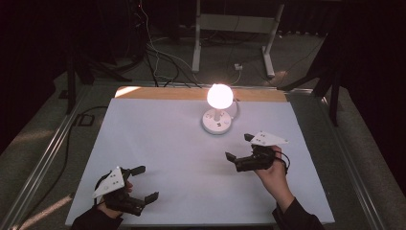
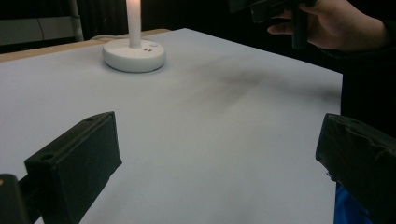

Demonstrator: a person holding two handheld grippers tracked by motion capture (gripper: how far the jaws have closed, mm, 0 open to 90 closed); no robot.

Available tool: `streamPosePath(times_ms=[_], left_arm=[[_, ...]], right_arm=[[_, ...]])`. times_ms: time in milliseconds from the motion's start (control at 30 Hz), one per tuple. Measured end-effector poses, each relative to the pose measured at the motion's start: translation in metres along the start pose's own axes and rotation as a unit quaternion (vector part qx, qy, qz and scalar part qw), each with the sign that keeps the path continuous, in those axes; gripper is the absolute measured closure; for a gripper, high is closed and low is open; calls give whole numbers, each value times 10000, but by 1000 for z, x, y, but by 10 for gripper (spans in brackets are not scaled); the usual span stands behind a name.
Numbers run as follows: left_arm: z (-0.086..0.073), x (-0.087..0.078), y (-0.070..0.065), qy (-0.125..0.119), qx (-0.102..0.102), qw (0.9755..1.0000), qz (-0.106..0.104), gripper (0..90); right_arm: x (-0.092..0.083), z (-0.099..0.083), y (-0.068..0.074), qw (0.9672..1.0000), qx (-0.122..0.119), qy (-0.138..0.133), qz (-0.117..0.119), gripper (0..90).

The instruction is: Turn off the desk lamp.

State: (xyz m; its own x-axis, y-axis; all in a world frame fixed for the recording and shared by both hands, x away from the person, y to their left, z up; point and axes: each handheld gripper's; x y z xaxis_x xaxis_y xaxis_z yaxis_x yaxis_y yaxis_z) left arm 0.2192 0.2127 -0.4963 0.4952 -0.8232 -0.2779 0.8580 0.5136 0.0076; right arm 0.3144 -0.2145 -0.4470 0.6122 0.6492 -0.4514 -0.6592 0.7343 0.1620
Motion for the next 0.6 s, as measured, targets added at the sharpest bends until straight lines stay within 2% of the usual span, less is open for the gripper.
streamPosePath(times_ms=[33, 67, 133, 267, 300, 433, 600], left_arm=[[0, 0, 0, -9, -11, 10000, -3, 5], [0, 0, 0, -17, -17, 10000, -4, 5], [0, 0, 0, -23, -20, 10000, -3, 5], [0, 0, 1, -33, -61, 10000, -17, 5], [0, -1, 1, -36, -69, 10000, -17, 5], [0, -1, 1, -39, -68, 10000, -18, 5], [0, -1, 0, -41, -75, 10000, -28, 5]], right_arm=[[0, 0, 0, 10000, 0, 0, 0, 0], [6, 2, -1, 9999, 60, 43, 121, 0], [10, 4, -1, 9999, 82, 27, 81, 0], [19, 6, -1, 9998, 61, 167, 61, 0], [23, 7, -1, 9996, 168, 160, 182, 0], [33, 12, 1, 9997, 182, 122, 47, 0], [45, 18, 1, 9998, 180, 122, 25, 0]])
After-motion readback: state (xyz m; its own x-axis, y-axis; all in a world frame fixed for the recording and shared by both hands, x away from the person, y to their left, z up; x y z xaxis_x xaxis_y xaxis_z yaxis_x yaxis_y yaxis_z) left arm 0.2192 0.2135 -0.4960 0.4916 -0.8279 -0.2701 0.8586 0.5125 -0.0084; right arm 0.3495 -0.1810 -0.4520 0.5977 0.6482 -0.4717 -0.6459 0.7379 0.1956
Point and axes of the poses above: each handheld gripper's, and its own axes: x roughly forward along the jaws, z roughly out of its top, y roughly to its left, and after that the axes turned 8 degrees about x, right-handed
